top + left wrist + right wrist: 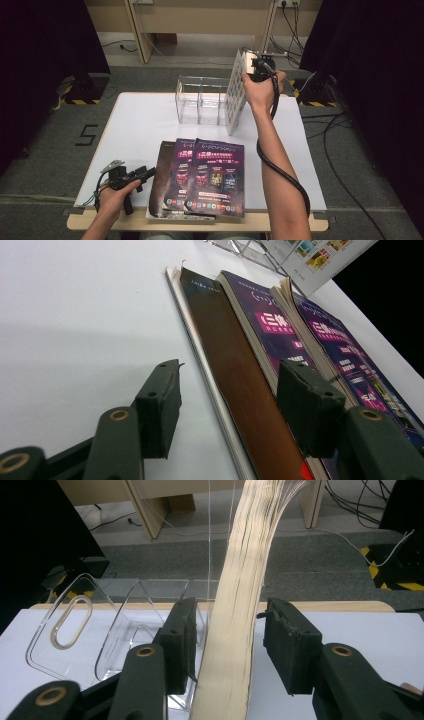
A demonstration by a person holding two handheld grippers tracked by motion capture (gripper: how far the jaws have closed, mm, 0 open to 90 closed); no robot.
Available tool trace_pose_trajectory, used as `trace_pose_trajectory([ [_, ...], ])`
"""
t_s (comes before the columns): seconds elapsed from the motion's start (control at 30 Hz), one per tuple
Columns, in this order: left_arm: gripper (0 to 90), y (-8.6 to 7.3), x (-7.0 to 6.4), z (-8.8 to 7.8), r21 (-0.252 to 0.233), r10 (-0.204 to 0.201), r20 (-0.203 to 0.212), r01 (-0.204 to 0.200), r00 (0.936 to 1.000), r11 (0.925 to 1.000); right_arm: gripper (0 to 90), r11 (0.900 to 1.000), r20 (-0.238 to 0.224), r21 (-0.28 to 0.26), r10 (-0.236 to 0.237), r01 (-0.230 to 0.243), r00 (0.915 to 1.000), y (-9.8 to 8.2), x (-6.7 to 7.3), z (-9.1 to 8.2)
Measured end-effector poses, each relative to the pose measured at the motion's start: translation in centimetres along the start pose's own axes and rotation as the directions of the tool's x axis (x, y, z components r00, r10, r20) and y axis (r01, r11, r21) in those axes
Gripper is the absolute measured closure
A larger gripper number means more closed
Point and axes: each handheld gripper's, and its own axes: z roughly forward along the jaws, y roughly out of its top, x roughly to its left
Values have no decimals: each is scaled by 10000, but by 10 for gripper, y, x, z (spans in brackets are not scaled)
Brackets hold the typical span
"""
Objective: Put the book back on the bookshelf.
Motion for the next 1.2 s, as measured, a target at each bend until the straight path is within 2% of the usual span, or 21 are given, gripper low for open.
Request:
trace_pose_trajectory([
  [0.7,410,0,-2,0,-41,87,-22,-87,10000,10000,564,9984,-266,-446,-370,358,9990,-21,1,-26],
  [1.2,410,0,-4,-1,-63,132,-2,-132,9999,9999,564,9982,-615,-475,-390,361,9973,-43,-6,-43],
])
